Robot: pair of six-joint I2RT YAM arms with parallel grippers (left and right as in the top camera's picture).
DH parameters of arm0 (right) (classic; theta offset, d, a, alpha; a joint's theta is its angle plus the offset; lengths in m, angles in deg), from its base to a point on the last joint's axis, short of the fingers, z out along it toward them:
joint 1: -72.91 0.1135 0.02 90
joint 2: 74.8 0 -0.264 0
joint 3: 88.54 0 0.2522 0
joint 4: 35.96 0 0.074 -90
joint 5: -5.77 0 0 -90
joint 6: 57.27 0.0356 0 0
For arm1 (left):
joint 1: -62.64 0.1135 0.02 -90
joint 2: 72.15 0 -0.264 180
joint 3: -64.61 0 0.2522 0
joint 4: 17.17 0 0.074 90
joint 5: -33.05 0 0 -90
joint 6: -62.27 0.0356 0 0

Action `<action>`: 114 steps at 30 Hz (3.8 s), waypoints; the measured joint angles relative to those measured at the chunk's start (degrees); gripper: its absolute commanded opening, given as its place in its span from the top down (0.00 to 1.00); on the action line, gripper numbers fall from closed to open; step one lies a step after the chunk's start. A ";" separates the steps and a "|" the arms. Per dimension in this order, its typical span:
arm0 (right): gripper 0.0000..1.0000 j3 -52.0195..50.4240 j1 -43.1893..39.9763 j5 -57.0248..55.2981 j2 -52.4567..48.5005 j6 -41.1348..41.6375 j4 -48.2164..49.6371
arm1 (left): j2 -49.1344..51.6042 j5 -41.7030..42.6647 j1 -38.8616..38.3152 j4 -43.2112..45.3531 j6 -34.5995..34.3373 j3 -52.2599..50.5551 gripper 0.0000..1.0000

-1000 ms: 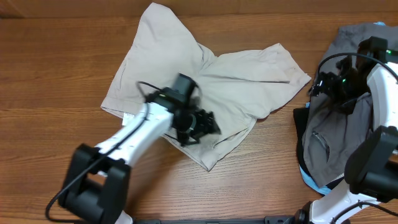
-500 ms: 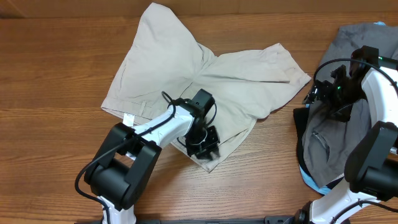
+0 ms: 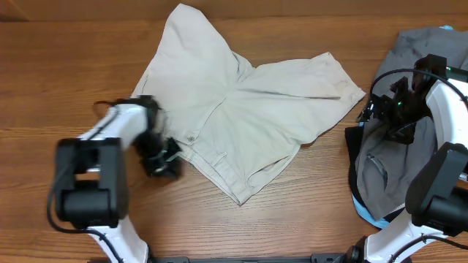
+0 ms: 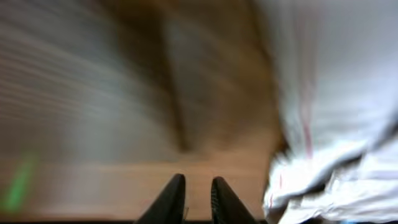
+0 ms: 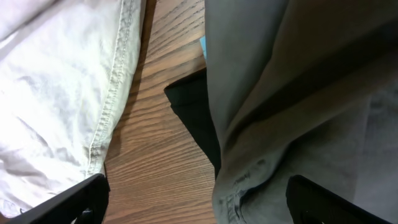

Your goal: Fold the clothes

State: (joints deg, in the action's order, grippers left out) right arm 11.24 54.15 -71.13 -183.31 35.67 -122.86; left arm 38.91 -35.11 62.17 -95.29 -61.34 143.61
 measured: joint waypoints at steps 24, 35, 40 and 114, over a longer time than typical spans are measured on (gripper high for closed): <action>0.02 0.00 0.00 -0.02 0.00 0.02 -0.26 | -0.96 7.78 9.84 18.62 0.39 0.39 0.33; 0.02 -0.11 0.00 -0.02 0.00 0.02 -0.39 | -0.31 0.81 9.84 29.73 -3.78 0.26 0.96; 0.02 -0.11 0.00 -0.02 0.00 0.04 -1.03 | -0.09 -1.88 11.34 29.07 -3.74 1.84 0.96; 0.36 42.62 48.35 18.86 -41.79 10.86 32.54 | -2.32 -12.46 12.57 -4.81 6.97 -10.84 0.00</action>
State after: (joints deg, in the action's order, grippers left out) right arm 53.86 102.50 -52.27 -225.10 46.53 -90.32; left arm 36.60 -47.57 74.74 -100.10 -54.37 132.76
